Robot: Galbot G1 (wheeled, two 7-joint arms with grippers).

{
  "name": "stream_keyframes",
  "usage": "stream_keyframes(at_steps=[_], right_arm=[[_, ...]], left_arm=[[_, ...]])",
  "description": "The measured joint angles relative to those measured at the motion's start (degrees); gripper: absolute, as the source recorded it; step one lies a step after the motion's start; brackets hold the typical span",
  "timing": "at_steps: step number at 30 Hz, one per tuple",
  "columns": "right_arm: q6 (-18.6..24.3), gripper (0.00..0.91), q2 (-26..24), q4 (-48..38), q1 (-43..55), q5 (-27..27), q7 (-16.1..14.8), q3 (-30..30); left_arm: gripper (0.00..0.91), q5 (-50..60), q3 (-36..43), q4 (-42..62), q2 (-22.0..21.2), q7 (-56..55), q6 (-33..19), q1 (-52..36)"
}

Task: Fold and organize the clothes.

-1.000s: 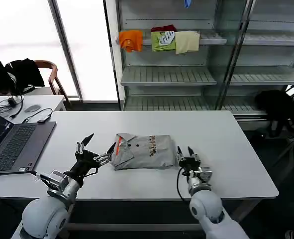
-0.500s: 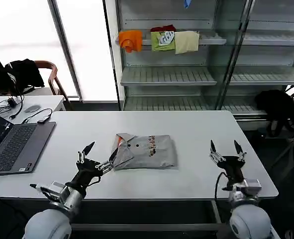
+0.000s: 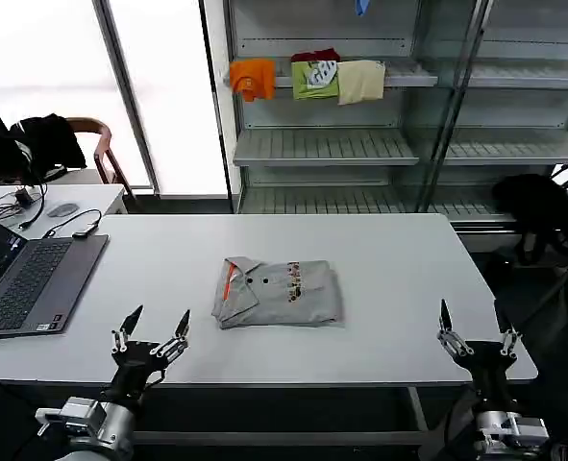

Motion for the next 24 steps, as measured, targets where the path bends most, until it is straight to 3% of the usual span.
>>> stream_keyframes(at_steps=[24], right_arm=[[6.28,0.907,-0.44,0.04,-7.37,-2.18,0.99,1.36]], left_arm=[[0.907,-1.68,-4.89,0.48,-0.89,-1.33,-7.95,8.11]])
